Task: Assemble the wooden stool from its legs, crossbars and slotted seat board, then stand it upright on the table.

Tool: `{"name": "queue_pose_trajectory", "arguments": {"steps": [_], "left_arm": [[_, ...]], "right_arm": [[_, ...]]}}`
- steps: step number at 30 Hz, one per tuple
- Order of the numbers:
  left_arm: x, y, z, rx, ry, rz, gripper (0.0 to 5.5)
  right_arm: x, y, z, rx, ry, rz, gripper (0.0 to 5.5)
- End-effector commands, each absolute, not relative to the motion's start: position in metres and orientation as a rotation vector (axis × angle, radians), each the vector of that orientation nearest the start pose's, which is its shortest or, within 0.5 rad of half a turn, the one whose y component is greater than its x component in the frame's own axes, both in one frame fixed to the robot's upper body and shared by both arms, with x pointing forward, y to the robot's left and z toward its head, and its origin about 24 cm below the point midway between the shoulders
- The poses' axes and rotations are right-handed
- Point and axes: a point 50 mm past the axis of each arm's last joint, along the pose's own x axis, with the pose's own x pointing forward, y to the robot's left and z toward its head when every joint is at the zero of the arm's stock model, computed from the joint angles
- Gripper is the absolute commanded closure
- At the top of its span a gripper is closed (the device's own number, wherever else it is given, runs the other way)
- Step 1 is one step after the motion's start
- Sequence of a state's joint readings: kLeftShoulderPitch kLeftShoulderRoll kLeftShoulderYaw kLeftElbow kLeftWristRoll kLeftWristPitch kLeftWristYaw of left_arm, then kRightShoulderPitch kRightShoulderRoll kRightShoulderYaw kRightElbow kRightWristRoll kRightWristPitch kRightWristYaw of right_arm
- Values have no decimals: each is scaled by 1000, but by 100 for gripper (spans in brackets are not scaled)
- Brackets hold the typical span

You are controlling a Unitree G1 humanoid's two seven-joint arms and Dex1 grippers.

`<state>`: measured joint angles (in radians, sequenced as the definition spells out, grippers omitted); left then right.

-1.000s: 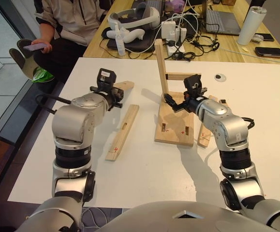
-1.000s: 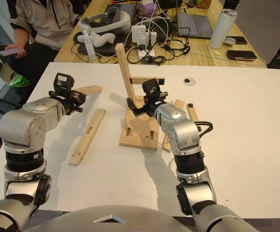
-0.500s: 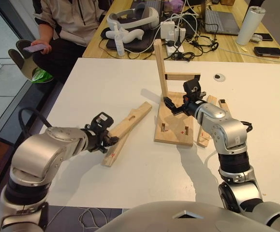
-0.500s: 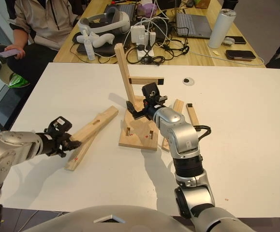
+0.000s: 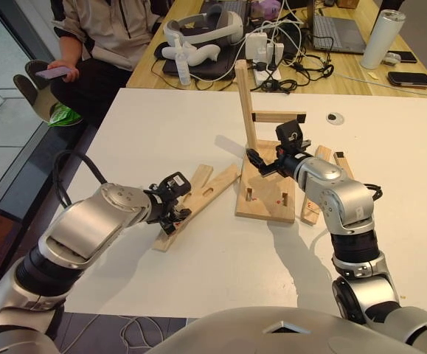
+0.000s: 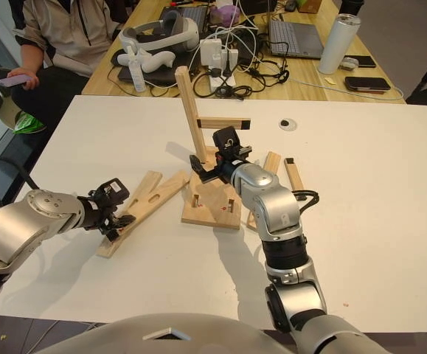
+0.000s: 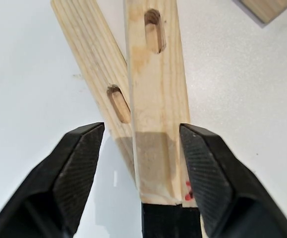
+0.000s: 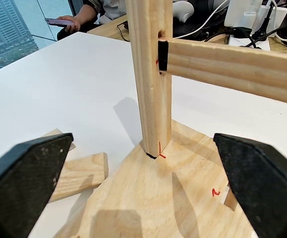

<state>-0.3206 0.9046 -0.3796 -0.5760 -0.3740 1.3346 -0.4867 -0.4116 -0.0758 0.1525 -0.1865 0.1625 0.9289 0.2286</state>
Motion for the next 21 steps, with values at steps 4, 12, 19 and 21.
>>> {"name": "queue_pose_trajectory", "arguments": {"steps": [4,12,19,21], "left_arm": [[235,165,109,667,822,-680,269],[240,152,100,691,815,-658,269],[232,148,86,643,868,-634,269],[227,152,77,626,911,-603,269]], "right_arm": [[296,-76,108,-39,374,548,10],[297,-73,107,-50,374,560,10],[298,-73,107,-63,373,566,10],[297,-72,106,-67,372,569,10]]}}
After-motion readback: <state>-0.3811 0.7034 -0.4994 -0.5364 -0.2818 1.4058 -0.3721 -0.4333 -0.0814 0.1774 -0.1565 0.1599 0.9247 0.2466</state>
